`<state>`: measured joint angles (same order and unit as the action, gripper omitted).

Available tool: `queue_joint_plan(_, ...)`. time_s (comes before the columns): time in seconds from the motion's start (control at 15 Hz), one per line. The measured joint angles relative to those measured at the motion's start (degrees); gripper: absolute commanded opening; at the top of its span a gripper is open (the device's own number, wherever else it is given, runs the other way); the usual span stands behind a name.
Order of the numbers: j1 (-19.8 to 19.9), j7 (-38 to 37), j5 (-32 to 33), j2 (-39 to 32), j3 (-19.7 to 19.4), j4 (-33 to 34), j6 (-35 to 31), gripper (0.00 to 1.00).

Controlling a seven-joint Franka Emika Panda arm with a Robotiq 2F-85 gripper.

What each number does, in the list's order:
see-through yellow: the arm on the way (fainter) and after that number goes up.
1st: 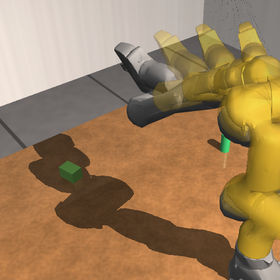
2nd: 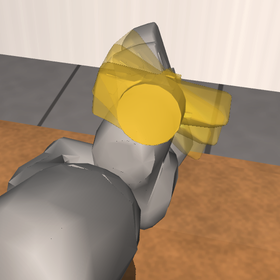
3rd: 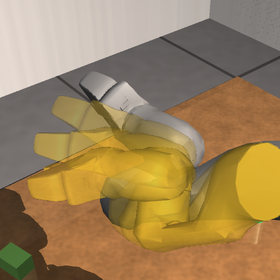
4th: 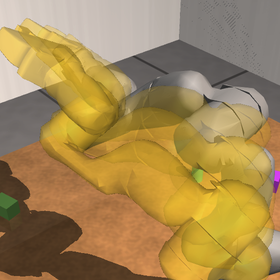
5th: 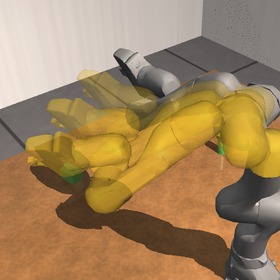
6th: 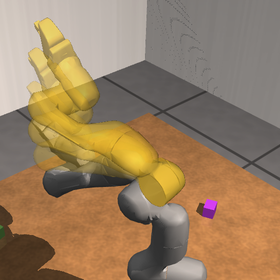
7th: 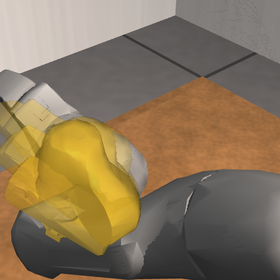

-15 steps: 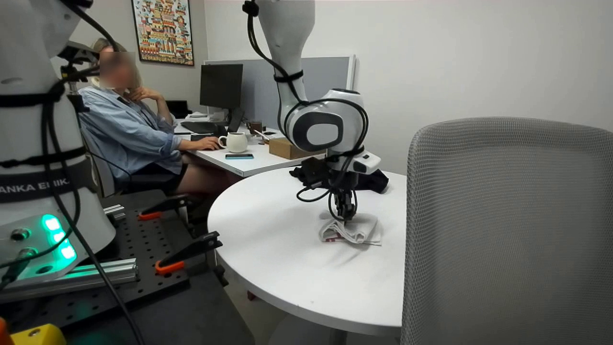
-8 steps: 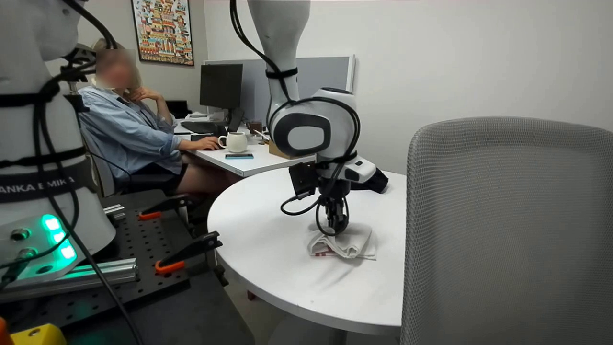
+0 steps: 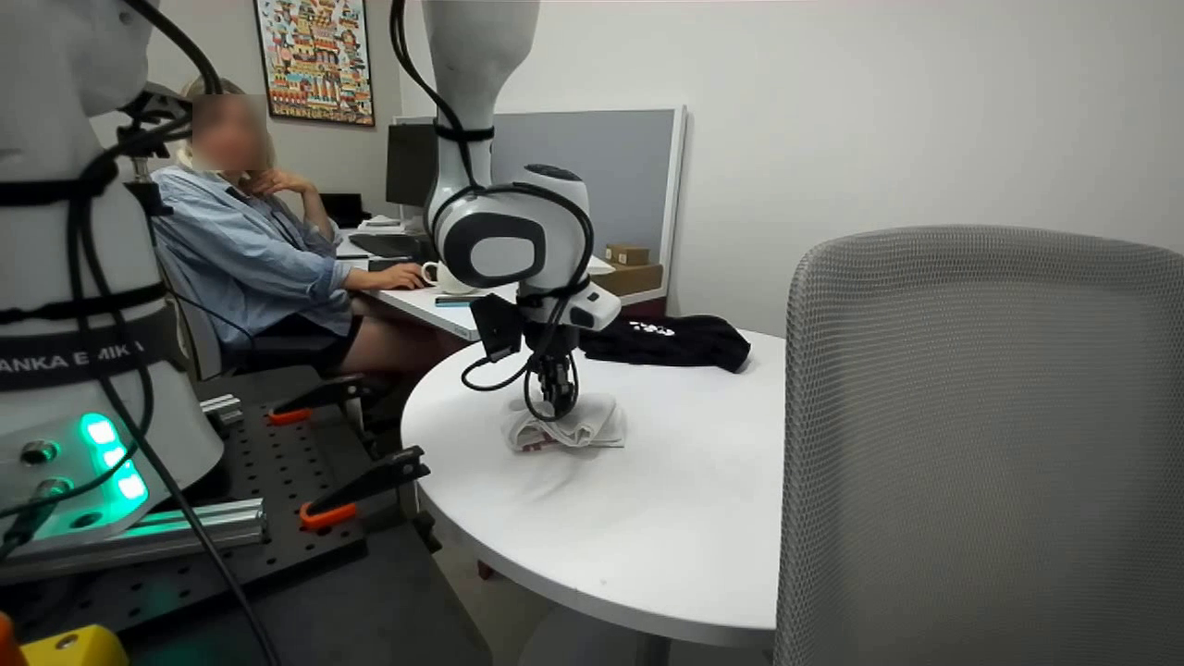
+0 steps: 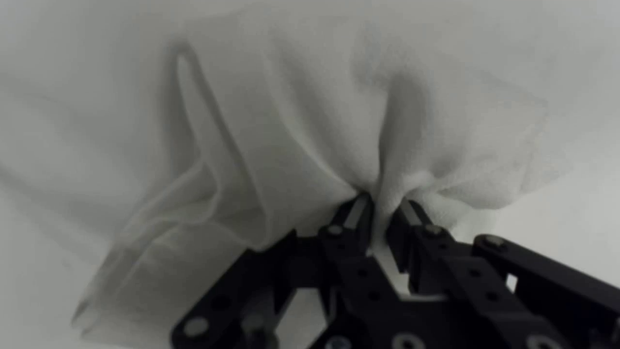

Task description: Wipe the table top with the white towel

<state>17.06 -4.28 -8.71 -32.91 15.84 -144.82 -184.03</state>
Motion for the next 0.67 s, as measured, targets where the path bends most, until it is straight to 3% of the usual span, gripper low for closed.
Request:
queue_joint_plan(0.4,-11.1,-4.8,0.0,-5.4,-2.7,15.9,10.0,0.03)
queue_joint_plan(0.67,-10.9,-4.7,-1.0,-10.0,-4.8,28.7,19.4,0.03)
